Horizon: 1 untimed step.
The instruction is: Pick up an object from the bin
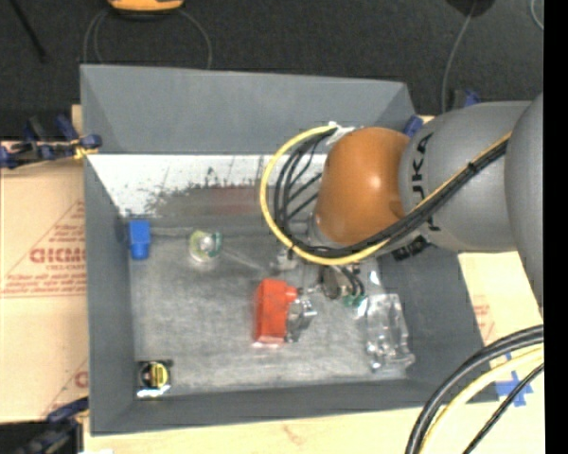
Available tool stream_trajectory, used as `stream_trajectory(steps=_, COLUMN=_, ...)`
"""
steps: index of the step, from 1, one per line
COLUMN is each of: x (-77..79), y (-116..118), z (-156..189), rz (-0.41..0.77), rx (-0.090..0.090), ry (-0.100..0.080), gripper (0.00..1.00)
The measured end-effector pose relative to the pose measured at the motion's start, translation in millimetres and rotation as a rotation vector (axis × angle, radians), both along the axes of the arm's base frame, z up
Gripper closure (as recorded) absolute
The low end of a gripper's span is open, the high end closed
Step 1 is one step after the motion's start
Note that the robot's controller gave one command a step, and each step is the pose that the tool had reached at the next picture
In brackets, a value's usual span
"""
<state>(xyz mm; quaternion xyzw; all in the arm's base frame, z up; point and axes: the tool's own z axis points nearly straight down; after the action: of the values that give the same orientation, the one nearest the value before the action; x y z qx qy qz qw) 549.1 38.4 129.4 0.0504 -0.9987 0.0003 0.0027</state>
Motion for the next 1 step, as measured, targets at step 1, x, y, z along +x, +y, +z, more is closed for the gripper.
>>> stream_trajectory(steps=1, x=5.6, y=-5.5, z=-50.8, rz=0.105, rx=-0.001, ry=-0.012, gripper=0.00)
